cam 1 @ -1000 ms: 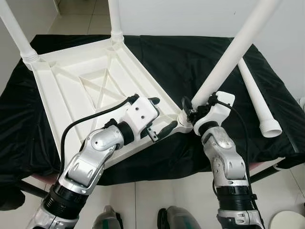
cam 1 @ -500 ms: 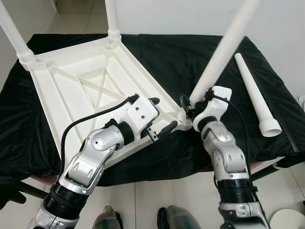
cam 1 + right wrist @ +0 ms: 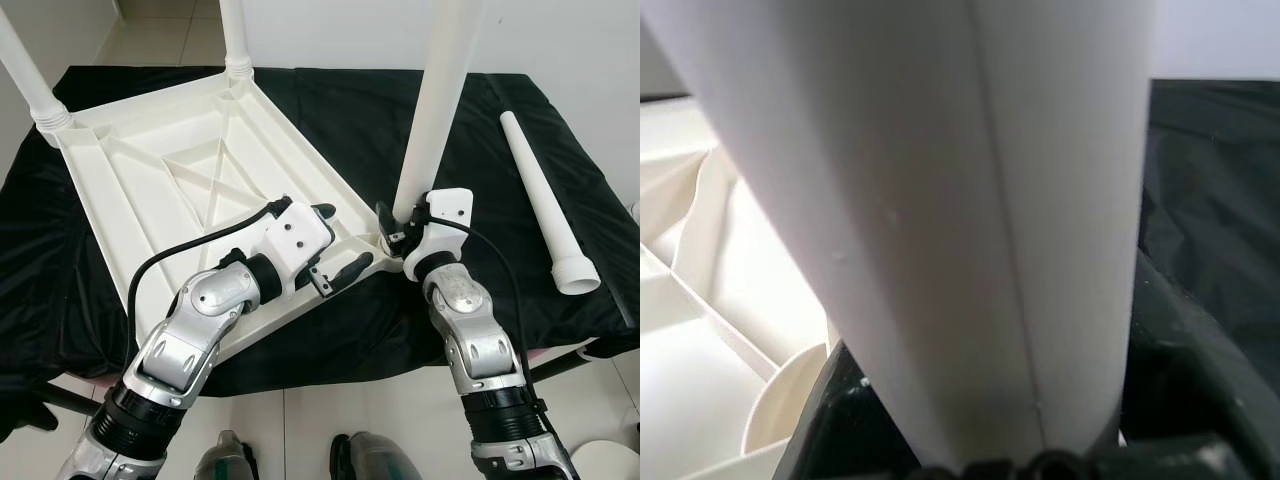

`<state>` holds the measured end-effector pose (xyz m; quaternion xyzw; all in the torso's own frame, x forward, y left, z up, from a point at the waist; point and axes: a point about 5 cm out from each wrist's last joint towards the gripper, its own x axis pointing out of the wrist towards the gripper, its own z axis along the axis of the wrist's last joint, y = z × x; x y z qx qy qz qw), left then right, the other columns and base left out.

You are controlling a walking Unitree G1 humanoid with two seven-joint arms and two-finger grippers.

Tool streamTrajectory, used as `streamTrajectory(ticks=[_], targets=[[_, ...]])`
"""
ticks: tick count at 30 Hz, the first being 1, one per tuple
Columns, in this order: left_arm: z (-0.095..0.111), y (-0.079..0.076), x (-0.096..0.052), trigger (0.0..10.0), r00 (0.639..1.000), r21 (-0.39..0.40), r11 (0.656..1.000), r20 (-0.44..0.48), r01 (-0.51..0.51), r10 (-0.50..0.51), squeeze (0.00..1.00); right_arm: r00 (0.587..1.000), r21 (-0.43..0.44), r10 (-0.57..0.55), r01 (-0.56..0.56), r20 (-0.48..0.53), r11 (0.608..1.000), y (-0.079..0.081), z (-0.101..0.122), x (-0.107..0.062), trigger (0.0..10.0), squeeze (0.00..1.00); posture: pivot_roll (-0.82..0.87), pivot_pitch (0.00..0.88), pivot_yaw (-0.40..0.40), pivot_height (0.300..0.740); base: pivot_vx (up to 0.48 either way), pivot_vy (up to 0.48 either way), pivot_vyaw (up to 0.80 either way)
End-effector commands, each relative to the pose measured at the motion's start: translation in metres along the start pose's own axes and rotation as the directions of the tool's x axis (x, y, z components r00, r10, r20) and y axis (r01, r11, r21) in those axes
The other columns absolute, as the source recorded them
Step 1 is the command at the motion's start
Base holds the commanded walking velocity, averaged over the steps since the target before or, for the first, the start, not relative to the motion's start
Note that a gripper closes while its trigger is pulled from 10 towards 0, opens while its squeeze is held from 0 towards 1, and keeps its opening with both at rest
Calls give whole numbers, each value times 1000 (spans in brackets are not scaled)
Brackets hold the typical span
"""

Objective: Building children table

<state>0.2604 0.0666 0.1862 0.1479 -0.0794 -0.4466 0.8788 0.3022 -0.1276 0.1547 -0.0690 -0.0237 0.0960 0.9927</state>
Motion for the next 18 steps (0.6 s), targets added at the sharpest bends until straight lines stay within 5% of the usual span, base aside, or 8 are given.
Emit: streamTrajectory(ticks=[1, 18], targets=[[3, 2, 0, 10000, 1000, 8, 1000, 5, 11, -11, 0, 984, 72, -19, 33, -178, 997, -2, -33, -4, 10000, 0, -114, 72, 0, 740, 0, 0, 0], [5, 4, 0, 10000, 1000, 25, 1000, 8, 10, -11, 0, 996, 68, -24, 30, -87, 997, -2, -38, -10, 10000, 0, -100, 51, -1, 740, 0, 0, 0]])
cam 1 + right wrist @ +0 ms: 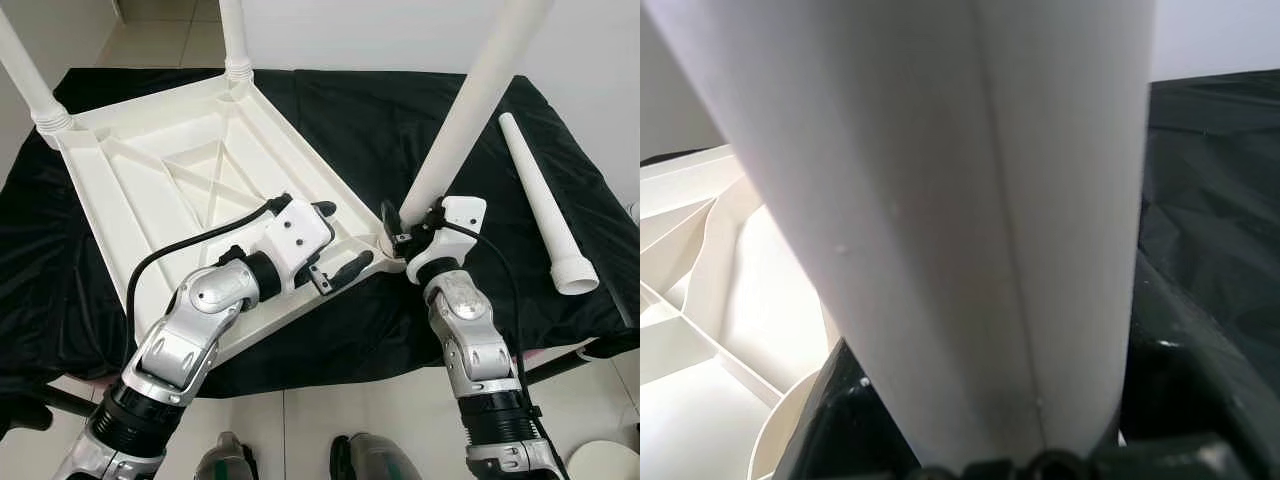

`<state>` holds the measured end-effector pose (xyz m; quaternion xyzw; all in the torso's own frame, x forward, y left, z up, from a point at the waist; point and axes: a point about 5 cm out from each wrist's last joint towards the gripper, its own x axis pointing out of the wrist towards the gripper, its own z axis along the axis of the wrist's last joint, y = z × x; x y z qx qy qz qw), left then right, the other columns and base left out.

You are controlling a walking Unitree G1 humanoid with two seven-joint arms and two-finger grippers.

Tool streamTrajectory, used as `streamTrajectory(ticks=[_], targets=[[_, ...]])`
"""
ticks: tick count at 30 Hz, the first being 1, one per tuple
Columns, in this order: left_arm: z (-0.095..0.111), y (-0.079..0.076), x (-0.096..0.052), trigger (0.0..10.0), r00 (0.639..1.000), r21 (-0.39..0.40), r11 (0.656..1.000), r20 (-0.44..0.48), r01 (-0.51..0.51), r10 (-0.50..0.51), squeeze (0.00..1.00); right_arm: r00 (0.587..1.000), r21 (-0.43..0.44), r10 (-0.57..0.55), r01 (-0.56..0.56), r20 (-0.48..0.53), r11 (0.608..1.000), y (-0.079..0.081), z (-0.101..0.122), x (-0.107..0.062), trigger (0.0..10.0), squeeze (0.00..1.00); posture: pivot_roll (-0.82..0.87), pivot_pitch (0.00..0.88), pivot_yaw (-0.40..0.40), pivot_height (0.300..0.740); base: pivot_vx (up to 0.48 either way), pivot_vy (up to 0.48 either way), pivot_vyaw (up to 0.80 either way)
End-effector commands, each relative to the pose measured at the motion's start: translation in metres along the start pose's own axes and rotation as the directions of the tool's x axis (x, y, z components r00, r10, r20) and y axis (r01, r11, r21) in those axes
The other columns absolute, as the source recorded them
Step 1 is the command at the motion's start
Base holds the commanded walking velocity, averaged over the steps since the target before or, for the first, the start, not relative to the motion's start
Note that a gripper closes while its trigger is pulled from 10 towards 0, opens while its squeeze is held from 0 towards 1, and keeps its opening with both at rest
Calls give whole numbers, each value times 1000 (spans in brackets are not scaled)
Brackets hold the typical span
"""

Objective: Building children table

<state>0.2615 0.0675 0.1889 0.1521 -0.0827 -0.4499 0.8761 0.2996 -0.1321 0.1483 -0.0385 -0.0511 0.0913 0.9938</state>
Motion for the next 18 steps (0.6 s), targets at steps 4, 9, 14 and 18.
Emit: streamTrajectory(ticks=[4, 9, 14, 18], targets=[[3, 2, 0, 10000, 1000, 17, 1000, 4, 4, -4, 0, 990, 31, -20, 25, -140, 999, -1, -33, -9, 10000, 0, -99, 48, 0, 740, 0, 0, 0], [3, 2, 0, 10000, 1000, 21, 1000, 4, 4, -4, 0, 989, 54, -22, 30, -149, 998, 2, -48, -19, 10000, 0, -99, 48, -3, 740, 0, 0, 0], [3, 1, 0, 10000, 1000, 20, 1000, 5, 8, -8, 0, 997, 84, -44, 49, -65, 995, -1, -45, -22, 10000, 0, -99, 48, -2, 740, 0, 0, 0], [3, 1, 0, 10000, 1000, 20, 1000, 4, 9, -9, 0, 996, 113, -32, 41, -82, 993, -2, -42, -19, 10000, 0, -101, 50, 0, 740, 0, 0, 0]])
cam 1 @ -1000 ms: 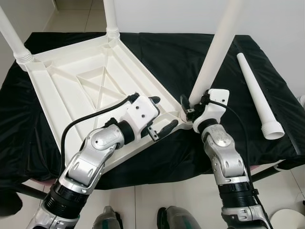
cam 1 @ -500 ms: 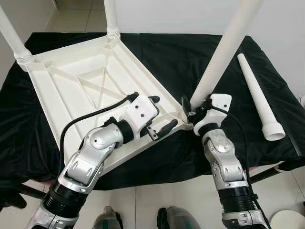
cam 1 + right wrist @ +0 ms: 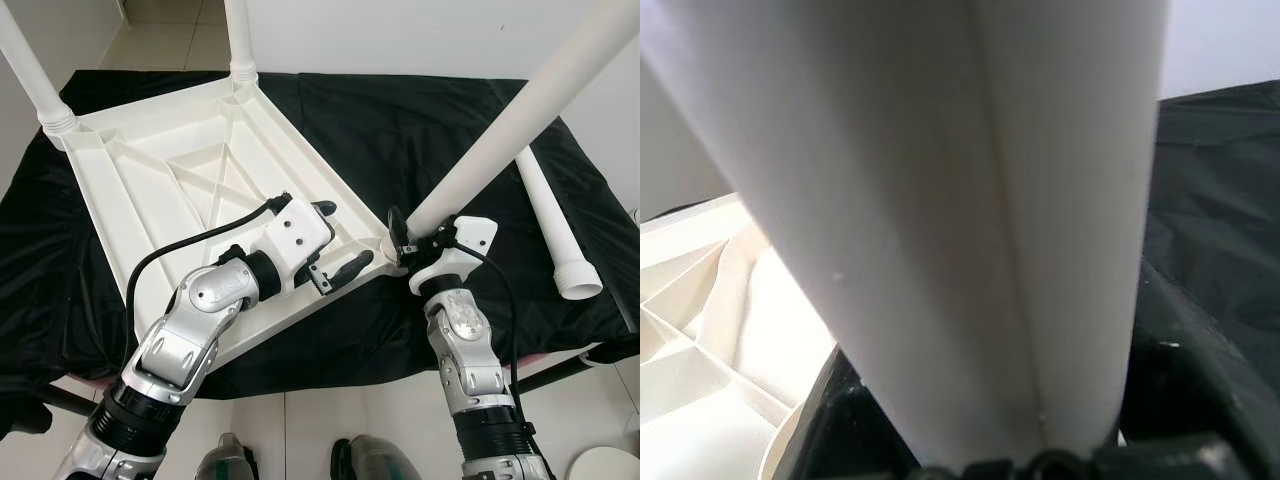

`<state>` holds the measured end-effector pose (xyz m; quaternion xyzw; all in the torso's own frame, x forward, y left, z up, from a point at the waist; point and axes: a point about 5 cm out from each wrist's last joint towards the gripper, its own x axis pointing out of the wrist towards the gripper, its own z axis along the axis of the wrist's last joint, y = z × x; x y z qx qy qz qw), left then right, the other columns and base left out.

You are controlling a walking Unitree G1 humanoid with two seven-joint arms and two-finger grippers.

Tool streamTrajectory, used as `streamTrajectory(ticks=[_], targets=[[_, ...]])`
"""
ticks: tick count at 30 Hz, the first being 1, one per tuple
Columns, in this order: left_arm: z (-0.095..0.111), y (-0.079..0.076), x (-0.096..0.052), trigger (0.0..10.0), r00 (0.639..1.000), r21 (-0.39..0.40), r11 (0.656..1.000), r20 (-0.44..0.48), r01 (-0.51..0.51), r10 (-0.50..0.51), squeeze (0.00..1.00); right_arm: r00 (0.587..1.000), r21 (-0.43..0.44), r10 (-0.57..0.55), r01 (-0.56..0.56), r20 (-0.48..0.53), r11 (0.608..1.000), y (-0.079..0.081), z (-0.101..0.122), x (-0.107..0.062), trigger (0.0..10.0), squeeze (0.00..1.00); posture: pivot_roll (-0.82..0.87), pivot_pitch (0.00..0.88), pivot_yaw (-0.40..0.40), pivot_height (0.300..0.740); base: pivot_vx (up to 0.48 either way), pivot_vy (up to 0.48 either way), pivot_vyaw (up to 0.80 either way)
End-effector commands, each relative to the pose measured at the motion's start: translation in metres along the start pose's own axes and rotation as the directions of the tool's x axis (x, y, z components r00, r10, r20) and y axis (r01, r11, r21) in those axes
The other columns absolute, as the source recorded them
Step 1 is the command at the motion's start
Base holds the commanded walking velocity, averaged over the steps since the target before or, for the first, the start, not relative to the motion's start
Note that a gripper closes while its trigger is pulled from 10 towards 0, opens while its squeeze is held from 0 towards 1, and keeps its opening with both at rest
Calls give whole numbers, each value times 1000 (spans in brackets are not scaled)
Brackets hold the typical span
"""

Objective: Building children table

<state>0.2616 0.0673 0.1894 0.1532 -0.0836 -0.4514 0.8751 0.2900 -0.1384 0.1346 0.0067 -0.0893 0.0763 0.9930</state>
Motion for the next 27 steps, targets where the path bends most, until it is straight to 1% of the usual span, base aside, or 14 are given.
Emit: streamTrajectory(ticks=[1, 2, 3, 6, 9, 11, 12, 17, 18, 20, 23, 24, 26, 27], targets=[[3, 1, 0, 10000, 1000, 17, 1000, 3, 5, -5, 0, 985, 25, 0, 4, -171, 1000, -2, -28, -8, 10000, 0, -102, 51, 2, 740, 0, 0, 0], [3, 1, 0, 10000, 1000, 17, 1000, 3, 5, -5, 0, 985, 25, 0, 4, -171, 1000, -2, -28, -8, 10000, 0, -102, 51, 2, 740, 0, 0, 0], [3, 2, 0, 10000, 1000, 18, 1000, 3, 5, -5, 0, 976, 7, -6, 8, -216, 1000, -4, -27, -2, 10000, 0, -106, 53, 6, 740, 0, 0, 0], [3, 3, 0, 10000, 1000, 19, 1000, 3, 5, -5, 0, 955, 16, -4, 9, -296, 1000, -9, -19, 15, 10000, 0, -108, 54, 6, 740, 0, 0, 0], [3, 3, 1, 10000, 1000, 19, 1000, 4, 5, -5, 0, 955, 2, 16, -16, -297, 1000, -9, -14, 22, 10000, 0, -110, 54, 7, 740, 0, 0, 0], [3, 3, 1, 10000, 1000, 19, 1000, 5, 4, -5, 0, 955, -42, 43, -58, -294, 997, -7, -10, 27, 10000, 0, -110, 54, 5, 740, 0, 0, 0], [3, 3, 1, 10000, 1000, 20, 1000, 5, 4, -4, 0, 953, -36, 49, -63, -300, 997, -7, -9, 29, 10000, 0, -109, 55, 2, 740, 0, 0, 0], [4, 3, 1, 10000, 1000, 21, 1000, 7, 1, -2, 0, 941, -32, 64, -80, -332, 996, -6, -8, 33, 10000, 0, -107, 55, -1, 740, 0, 0, 0], [4, 4, 1, 10000, 1000, 21, 1000, 7, -2, 2, 0, 937, -51, 66, -89, -342, 995, -6, -8, 34, 10000, 0, -105, 55, -3, 740, 0, 0, 0], [4, 4, 1, 10000, 1000, 20, 1000, 8, -7, 7, 0, 921, -49, 74, -100, -382, 994, -4, -11, 33, 10000, 0, -103, 56, -5, 740, 0, 0, 0], [4, 4, 0, 10000, 1000, 20, 1000, 7, -10, 10, 0, 913, -49, 77, -105, -400, 993, -4, -12, 32, 10000, 0, -103, 57, -6, 740, 0, 0, 0], [4, 4, 0, 10000, 1000, 19, 1000, 7, -12, 12, 0, 899, -9, 86, -99, -429, 995, -4, -14, 33, 10000, 0, -106, 59, -3, 740, 0, 0, 0], [4, 4, 0, 10000, 1000, 19, 1000, 7, -12, 12, 0, 899, -9, 86, -99, -429, 995, -4, -14, 33, 10000, 0, -106, 59, -3, 740, 0, 0, 0], [4, 4, 0, 10000, 1000, 18, 1000, 8, -11, 11, 0, 891, 18, 89, -91, -445, 996, -5, -14, 34, 10000, 0, -106, 59, -3, 740, 0, 0, 0]])
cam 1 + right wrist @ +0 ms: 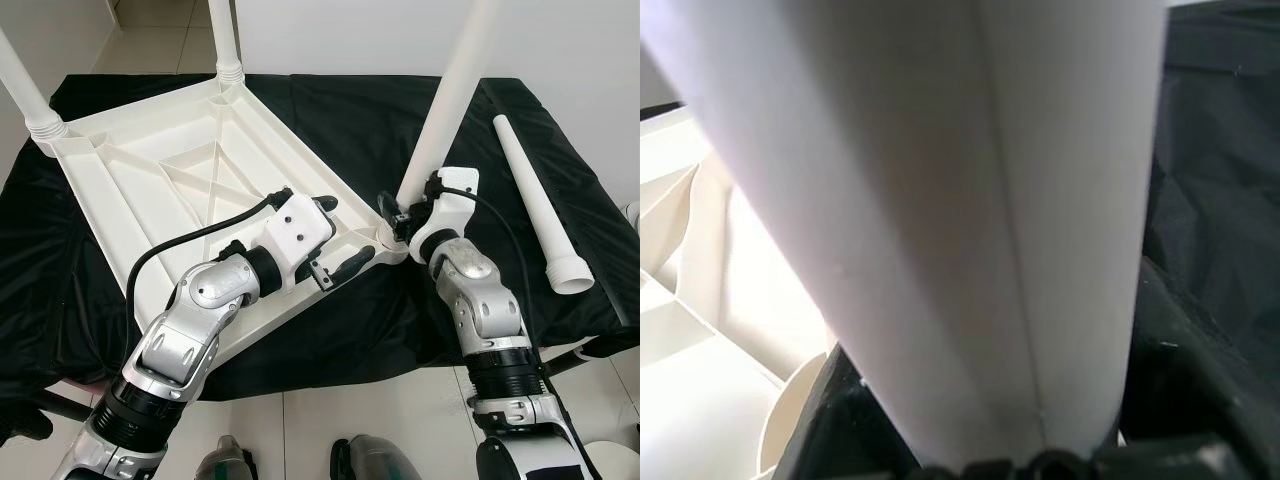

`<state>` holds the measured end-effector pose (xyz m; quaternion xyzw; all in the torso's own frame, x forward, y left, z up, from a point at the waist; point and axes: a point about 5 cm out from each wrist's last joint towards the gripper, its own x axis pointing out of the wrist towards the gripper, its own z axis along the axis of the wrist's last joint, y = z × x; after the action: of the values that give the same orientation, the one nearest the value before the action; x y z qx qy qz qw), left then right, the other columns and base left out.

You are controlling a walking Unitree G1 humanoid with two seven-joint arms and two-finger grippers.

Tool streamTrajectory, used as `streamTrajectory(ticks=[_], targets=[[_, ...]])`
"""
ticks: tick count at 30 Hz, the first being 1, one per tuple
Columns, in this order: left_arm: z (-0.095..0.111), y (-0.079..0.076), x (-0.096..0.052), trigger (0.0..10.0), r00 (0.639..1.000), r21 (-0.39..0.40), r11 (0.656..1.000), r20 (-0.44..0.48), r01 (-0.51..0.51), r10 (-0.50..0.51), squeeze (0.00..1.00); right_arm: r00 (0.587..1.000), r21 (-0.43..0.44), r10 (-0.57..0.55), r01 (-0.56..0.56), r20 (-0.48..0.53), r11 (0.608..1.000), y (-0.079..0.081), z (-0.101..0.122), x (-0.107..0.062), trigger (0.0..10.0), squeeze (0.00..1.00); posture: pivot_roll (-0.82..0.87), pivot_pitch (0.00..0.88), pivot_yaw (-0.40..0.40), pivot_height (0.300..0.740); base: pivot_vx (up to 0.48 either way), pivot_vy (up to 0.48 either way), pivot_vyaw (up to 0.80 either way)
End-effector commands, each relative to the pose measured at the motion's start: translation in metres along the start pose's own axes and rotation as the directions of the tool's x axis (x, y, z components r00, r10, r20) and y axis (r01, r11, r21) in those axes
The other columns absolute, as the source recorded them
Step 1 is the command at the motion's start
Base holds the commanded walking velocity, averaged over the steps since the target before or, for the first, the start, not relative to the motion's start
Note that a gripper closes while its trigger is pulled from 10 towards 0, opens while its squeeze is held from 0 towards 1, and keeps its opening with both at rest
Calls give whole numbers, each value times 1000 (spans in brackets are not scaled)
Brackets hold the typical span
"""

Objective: Building children table

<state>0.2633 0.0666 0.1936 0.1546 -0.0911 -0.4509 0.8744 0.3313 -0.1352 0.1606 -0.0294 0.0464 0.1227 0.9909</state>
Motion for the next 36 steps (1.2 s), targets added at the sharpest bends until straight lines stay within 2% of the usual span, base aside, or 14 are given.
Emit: streamTrajectory(ticks=[1, 6, 9, 11, 13, 14, 16, 18, 27, 30, 33, 36], targets=[[0, 1, -1, 10000, 1000, 8, 1000, -4, -7, 7, 0, 984, 53, 6, 4, -179, 999, -2, -33, -1, 10000, 0, -109, 60, -2, 740, 0, 0, 0], [0, 1, -1, 10000, 1000, 9, 1000, -4, -3, 3, 0, 982, 97, 6, 12, -190, 995, -4, -33, 0, 10000, 0, -109, 61, -1, 740, 0, 0, 0], [1, 0, -1, 10000, 1000, 8, 1000, -3, -2, 2, 0, 987, 33, -7, 13, -159, 999, -5, -33, -1, 10000, 0, -108, 68, -3, 740, 0, 0, 0], [1, 0, -1, 10000, 1000, 8, 1000, -3, -2, 2, 0, 987, 33, -7, 13, -159, 999, -5, -33, -1, 10000, 0, -108, 68, -3, 740, 0, 0, 0], [1, -1, -1, 10000, 1000, 6, 1000, -3, -4, 4, 0, 995, -11, -24, 23, -100, 1000, -1, -35, -7, 10000, 0, -106, 71, -6, 740, 0, 0, 0], [1, -1, -1, 10000, 1000, 6, 1000, -3, -4, 4, 0, 995, -11, -24, 23, -100, 1000, -1, -35, -7, 10000, 0, -106, 71, -6, 740, 0, 0, 0], [1, -1, -2, 10000, 1000, 4, 1000, -2, -7, 7, 0, 997, -29, -69, 69, -15, 997, 1, -38, -16, 10000, 0, -107, 73, -8, 740, 0, 0, 0], [1, -1, -2, 10000, 1000, 3, 1000, -2, -7, 7, 0, 996, -32, -85, 85, 2, 996, 0, -40, -19, 10000, 0, -107, 73, -8, 740, 0, 0, 0], [1, -2, -2, 10000, 1000, 0, 1000, -1, -4, 4, 0, 997, -9, -83, 83, -12, 997, 3, -52, -29, 10000, 0, -113, 78, -3, 740, 0, 0, 0], [1, -2, -2, 10000, 1000, -1, 1000, -1, -1, 1, 0, 996, 5, -91, 91, -24, 996, 2, -53, -28, 10000, 0, -118, 78, 3, 740, 0, 0, 0], [2, -3, 0, 10000, 1000, -1, 1000, 3, 9, -9, 0, 991, 44, -119, 121, -59, 992, -3, -45, -17, 10000, 0, -122, 78, 9, 740, 0, 0, 0], [2, -3, 0, 10000, 1000, 0, 1000, 2, 14, -14, 0, 992, 39, -113, 115, -56, 993, -4, -40, -12, 10000, 0, -117, 77, 8, 740, 0, 0, 0]])
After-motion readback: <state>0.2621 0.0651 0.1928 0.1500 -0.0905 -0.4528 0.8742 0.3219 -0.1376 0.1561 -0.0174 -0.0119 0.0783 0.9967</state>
